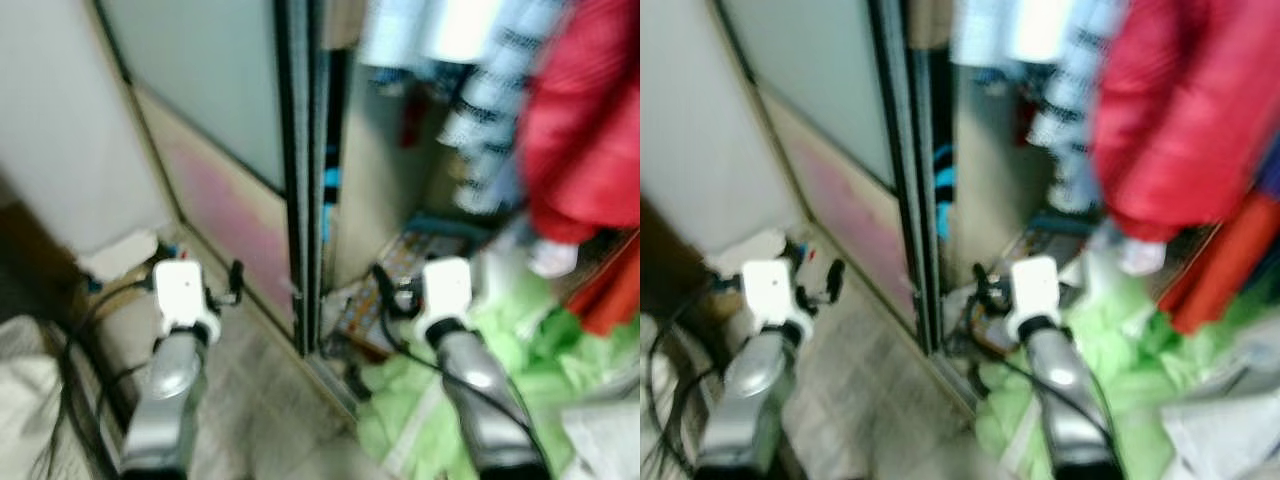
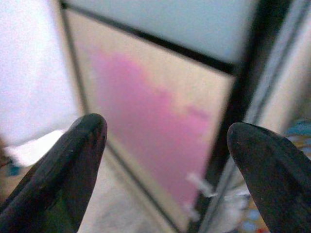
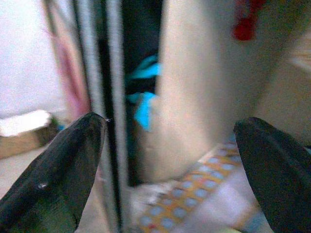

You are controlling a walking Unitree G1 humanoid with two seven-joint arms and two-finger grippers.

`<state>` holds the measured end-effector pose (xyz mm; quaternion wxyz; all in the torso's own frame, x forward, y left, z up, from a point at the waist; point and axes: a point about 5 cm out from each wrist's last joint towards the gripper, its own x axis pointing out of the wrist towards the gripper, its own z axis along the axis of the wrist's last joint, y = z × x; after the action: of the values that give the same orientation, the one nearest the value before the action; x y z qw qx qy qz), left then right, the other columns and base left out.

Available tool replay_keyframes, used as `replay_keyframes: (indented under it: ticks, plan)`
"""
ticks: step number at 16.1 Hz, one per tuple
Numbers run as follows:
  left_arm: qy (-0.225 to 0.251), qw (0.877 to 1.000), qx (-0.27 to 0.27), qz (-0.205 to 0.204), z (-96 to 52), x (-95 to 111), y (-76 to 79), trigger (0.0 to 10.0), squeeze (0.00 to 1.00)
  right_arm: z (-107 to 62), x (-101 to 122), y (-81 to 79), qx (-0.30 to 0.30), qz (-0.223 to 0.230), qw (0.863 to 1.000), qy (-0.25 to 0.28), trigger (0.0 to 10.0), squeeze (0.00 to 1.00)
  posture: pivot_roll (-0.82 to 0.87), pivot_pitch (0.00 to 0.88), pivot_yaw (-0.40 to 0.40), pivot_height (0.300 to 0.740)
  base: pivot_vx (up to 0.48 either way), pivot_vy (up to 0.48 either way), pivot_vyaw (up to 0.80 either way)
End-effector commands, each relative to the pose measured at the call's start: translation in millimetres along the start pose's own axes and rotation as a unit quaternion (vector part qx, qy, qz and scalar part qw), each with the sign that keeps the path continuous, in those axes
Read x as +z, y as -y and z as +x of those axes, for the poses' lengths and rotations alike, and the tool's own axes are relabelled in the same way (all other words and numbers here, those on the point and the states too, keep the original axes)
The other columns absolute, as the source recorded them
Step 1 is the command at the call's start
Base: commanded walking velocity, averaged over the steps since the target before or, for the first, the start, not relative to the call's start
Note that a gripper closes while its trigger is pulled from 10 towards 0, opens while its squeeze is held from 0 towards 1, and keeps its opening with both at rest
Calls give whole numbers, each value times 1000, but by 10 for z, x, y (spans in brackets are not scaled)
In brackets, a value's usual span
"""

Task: Clean up the room

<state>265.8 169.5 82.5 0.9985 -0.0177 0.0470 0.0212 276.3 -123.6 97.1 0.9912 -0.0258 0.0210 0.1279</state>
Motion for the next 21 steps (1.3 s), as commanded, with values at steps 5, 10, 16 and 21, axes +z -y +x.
replay_keyframes:
  ticks: [5,10,16,21]
  plan:
    - [-5,1000,-14,-16,69,21,81,10000,0,14,-25,64,-16,-8,1000,3,10000,0,13,0,26,740,0,0,608]
    - [-5,1000,-12,-27,97,26,89,10000,0,41,-40,44,-10,-9,1000,2,10000,0,24,0,14,740,0,0,800]
    - [-1,999,-24,-31,126,49,127,10000,0,63,-57,10,-6,-8,1000,1,10000,0,29,0,13,740,0,0,800]
    - [-2,999,-22,-37,141,45,142,10000,0,72,-79,-2,-4,-8,1000,-2,10000,0,30,0,11,740,0,0,800]
